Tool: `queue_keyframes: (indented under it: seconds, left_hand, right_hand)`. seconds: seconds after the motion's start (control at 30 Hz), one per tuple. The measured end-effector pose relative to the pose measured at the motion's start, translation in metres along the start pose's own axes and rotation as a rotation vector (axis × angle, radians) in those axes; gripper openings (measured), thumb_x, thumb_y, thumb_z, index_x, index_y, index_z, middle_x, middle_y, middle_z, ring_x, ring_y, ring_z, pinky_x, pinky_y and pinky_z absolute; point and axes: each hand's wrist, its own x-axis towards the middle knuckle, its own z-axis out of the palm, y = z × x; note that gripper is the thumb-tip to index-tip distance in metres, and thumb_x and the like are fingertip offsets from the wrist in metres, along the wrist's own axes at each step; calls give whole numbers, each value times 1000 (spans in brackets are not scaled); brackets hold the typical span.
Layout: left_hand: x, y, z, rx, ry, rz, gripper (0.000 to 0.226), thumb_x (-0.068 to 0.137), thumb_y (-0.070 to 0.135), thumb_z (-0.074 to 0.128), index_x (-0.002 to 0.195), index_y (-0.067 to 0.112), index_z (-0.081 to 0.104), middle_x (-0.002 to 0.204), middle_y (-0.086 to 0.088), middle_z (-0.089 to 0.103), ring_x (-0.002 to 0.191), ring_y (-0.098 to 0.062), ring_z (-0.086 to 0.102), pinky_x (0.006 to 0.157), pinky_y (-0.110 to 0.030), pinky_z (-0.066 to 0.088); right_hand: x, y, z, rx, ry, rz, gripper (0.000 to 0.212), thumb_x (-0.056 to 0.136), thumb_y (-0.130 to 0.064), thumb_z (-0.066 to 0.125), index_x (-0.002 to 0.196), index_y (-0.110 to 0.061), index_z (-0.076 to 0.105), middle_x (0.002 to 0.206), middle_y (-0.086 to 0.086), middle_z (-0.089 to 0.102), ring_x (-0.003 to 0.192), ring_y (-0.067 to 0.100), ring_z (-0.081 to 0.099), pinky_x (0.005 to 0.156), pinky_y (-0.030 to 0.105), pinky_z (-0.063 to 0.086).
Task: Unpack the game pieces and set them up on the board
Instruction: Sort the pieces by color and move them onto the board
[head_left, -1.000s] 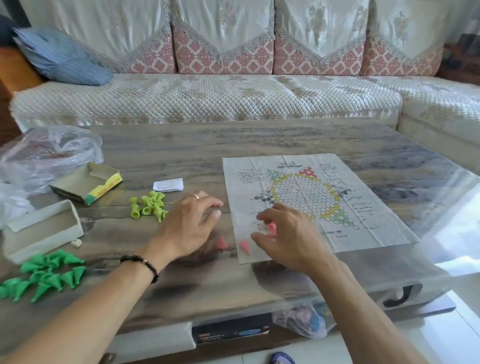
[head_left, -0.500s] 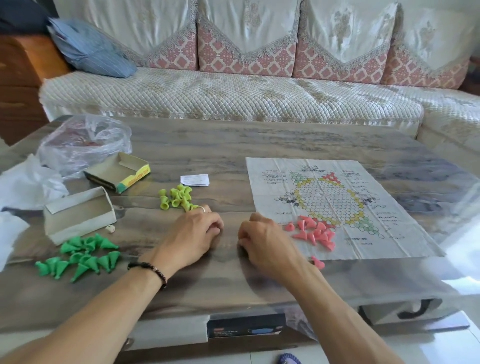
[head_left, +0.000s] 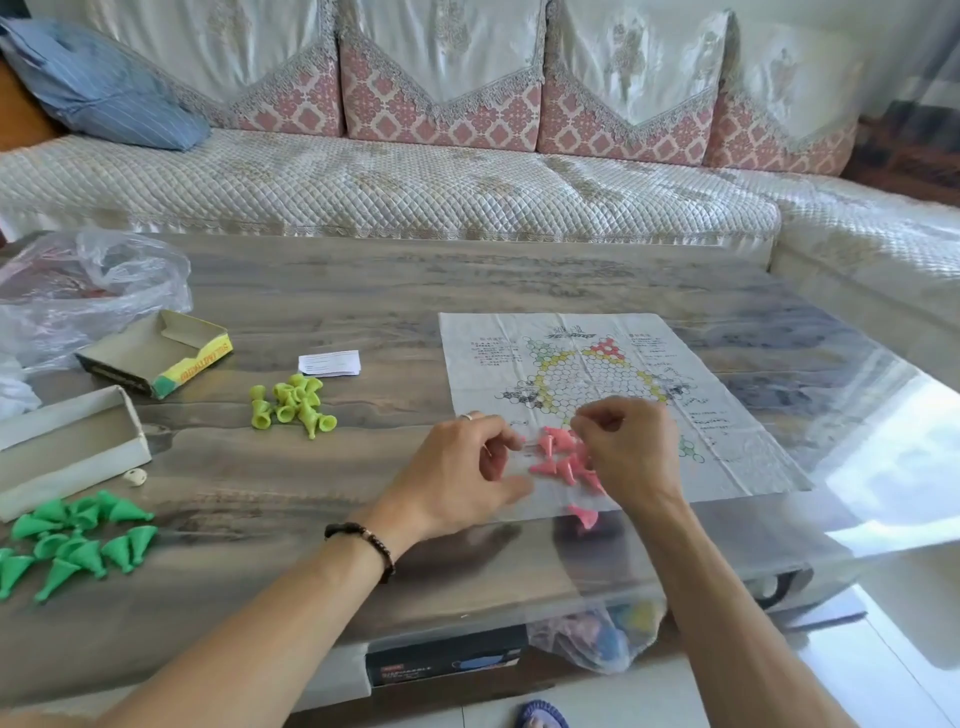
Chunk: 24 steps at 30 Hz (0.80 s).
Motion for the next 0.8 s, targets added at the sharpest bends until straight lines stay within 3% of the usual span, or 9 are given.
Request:
queue_keyframes:
  seconds: [0.1,0.23,0.4,0.43,0.53,0.6,0.63,0.7,0.8]
  left_hand:
    - [16,12,25,116,-117,45,62,56,65,79,99,29,53,82,17,51,74,-3,49,68,-19,40]
    - [30,19,45,234,-128,64,64,63,62,76,111,26,53,98,10,51,93,-12,54,78,-27,42]
    - [31,9,35,232,-76,64,55,74,55,70,119,30,54,108,10,41,80,-6,54,71,-27,47]
    - [32,4,28,213,-68,33,59,74,53,71,125,29,52,111,9,41,74,0,51,71,-26,48]
    - [40,-7,13,226,-150,-101,79,71,42,77,139,19,43,120,0,49,71,-2,51,78,-23,44]
    - [47,-7,12,239,-205,-116,61,70,34,80,123,23,53,112,-3,58,73,-10,56,72,-26,46]
    - [50,-5,13,234,-220,-106,50,69,30,80,112,26,55,105,-4,62,74,-13,59,69,-27,48]
    - [55,0,18,187,-233,-114,44,70,24,80,109,23,62,93,0,65,69,-6,60,65,-20,48]
    - [59,6,23,127,-230,-125,37,70,12,75,106,16,69,78,7,68,66,-6,62,74,-31,55]
  right_hand:
    - [6,23,-13,-34,19,75,18,75,-3,69,64,-16,71,60,-6,67,59,18,67,63,32,55]
    - [9,37,-8,-94,-25,59,8,77,-13,74,72,-19,73,61,-12,62,60,1,58,55,11,39]
    - [7,40,-26,1,-76,37,4,87,-28,65,85,-30,68,78,-16,65,72,6,60,62,18,41]
    - [5,42,-35,-6,-130,43,11,85,-37,65,96,-33,66,87,-16,64,77,8,60,66,21,43]
    - [-5,50,-57,-167,-426,61,76,60,-63,77,127,-41,47,107,-14,54,93,10,56,79,31,46]
    - [-9,51,-58,-238,-517,31,99,53,-59,83,138,-33,41,114,-11,51,97,12,54,87,35,47]
    - [-9,51,-55,-246,-511,6,98,56,-53,85,140,-27,42,115,-9,51,97,13,53,89,35,47]
    - [-7,49,-47,-243,-458,-47,81,64,-38,85,135,-20,51,112,-6,52,93,14,53,85,30,45]
    - [-1,42,-38,-255,-383,-120,49,70,-25,79,117,-17,65,104,-2,62,87,15,57,76,31,47]
